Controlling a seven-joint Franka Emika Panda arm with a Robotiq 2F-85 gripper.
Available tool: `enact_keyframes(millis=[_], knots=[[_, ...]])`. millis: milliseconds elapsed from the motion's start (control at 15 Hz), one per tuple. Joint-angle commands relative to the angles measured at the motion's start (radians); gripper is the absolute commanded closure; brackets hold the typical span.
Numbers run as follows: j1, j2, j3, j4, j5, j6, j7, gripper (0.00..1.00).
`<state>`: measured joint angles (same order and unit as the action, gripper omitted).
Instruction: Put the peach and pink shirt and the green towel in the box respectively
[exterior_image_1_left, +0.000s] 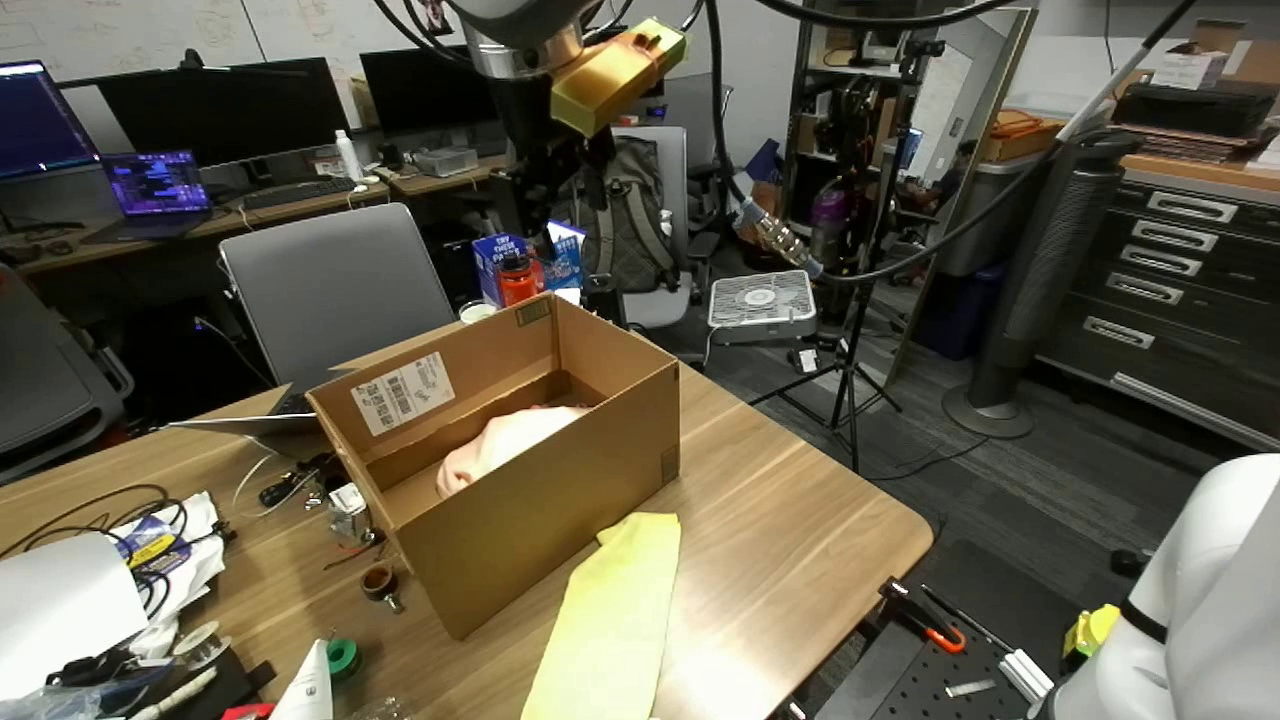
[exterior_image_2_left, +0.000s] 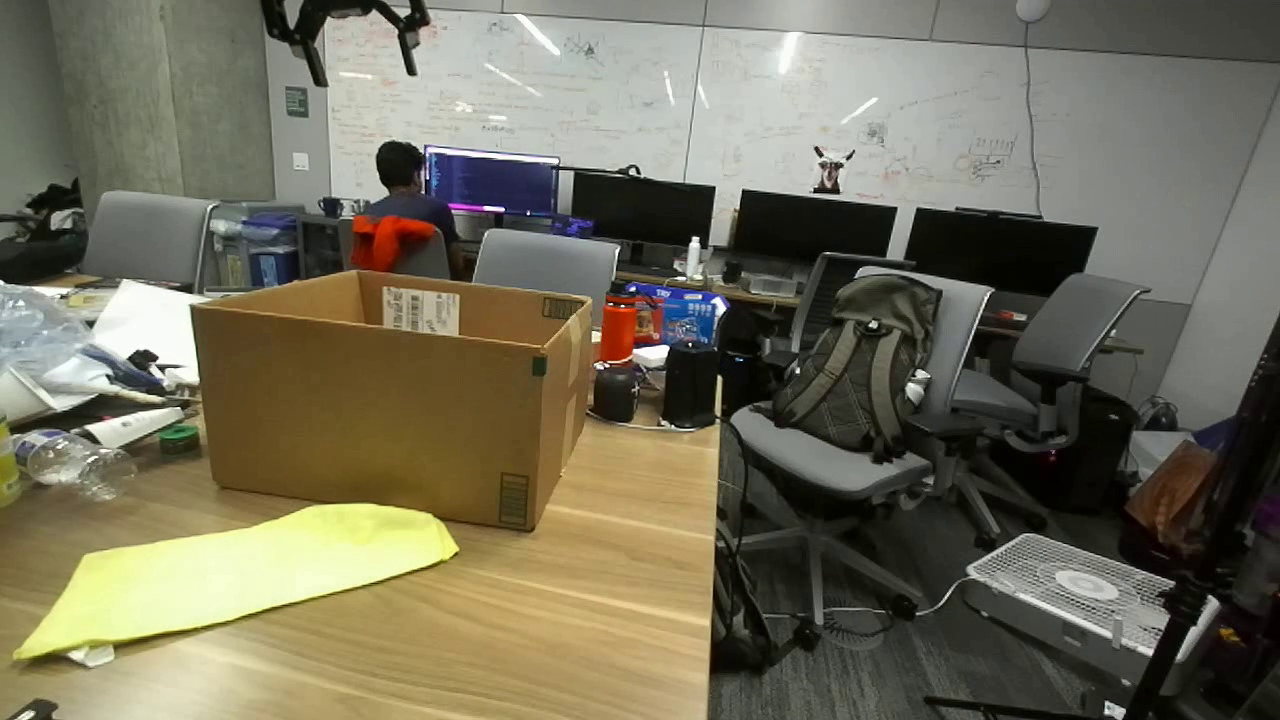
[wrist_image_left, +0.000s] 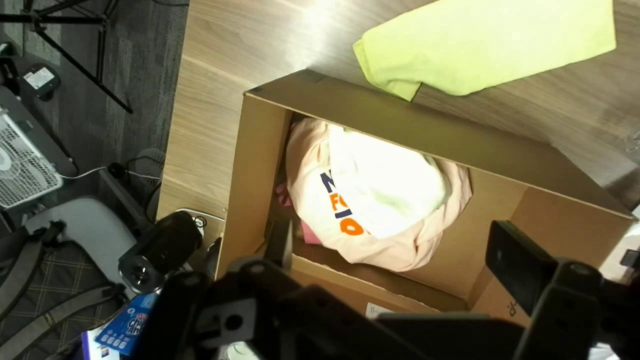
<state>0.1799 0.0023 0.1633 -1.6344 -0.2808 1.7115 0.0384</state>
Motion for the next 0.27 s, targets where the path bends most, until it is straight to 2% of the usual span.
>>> enact_keyframes(millis=[0, 200], knots=[[-0.012, -0.06, -0.005, -0.044, 0.057, -0.028, -0.046, 0.0], [-0.02, -0.09, -0.01, -0.078, 0.092, -0.061, -0.059, 0.0]])
